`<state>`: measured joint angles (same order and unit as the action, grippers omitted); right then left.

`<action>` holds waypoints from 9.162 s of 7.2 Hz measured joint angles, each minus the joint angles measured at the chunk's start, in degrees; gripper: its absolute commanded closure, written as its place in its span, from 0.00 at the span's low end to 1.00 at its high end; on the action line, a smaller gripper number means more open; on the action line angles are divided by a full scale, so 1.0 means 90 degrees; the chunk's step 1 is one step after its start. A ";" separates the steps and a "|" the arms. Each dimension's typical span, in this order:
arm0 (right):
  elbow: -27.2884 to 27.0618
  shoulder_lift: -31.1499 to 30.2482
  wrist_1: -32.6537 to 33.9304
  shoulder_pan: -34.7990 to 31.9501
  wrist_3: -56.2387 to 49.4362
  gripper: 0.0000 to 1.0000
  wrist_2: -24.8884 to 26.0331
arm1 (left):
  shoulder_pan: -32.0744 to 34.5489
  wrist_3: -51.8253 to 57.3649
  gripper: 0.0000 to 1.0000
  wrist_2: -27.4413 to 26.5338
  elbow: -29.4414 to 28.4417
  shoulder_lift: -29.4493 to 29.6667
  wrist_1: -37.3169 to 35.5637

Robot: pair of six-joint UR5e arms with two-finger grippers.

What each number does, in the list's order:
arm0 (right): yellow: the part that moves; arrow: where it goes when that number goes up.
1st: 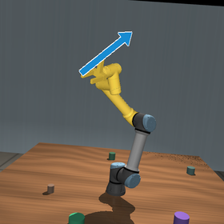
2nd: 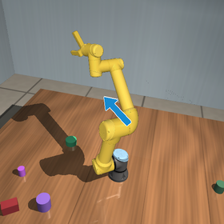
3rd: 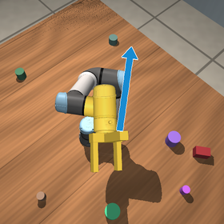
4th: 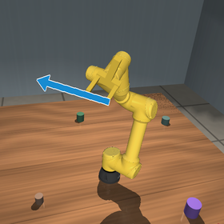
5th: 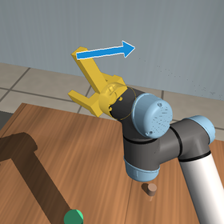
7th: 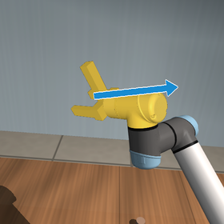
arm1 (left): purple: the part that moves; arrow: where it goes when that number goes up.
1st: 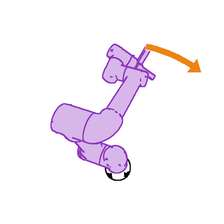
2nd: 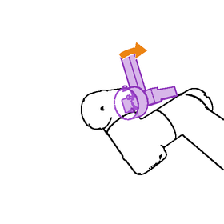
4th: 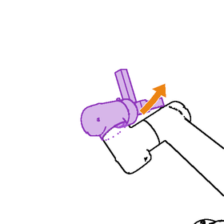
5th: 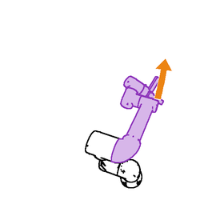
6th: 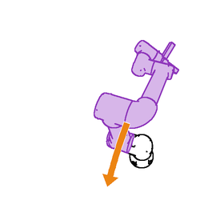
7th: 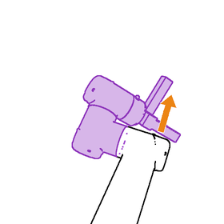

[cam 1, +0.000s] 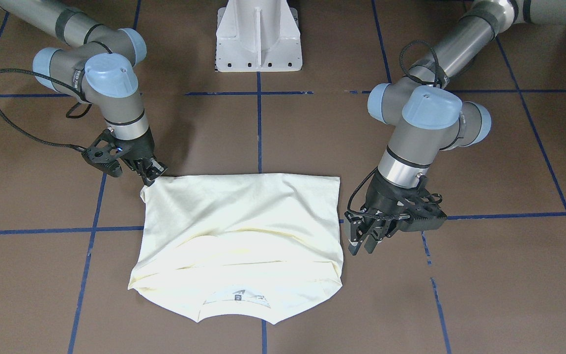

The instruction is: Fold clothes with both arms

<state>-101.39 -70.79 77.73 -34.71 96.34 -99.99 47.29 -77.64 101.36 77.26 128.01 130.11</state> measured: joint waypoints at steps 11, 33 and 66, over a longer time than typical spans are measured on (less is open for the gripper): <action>-0.3439 -0.1855 0.0105 0.2051 0.1390 0.00 0.0303 | -0.1095 -0.2042 0.38 0.1714 0.1420 -0.0858 -0.0001; -0.2471 -0.1109 0.0093 0.0675 0.0552 0.00 0.0573 | -0.0064 -0.0663 0.53 0.0339 -0.3522 0.2235 0.1179; -0.1091 0.0134 0.0816 0.2034 -0.2631 0.81 0.1628 | 0.0088 -0.0875 0.53 0.1785 0.1215 -0.0719 0.1120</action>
<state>-111.21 -69.59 85.07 -16.40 72.66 -85.34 48.08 -85.52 117.42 88.20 121.53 140.19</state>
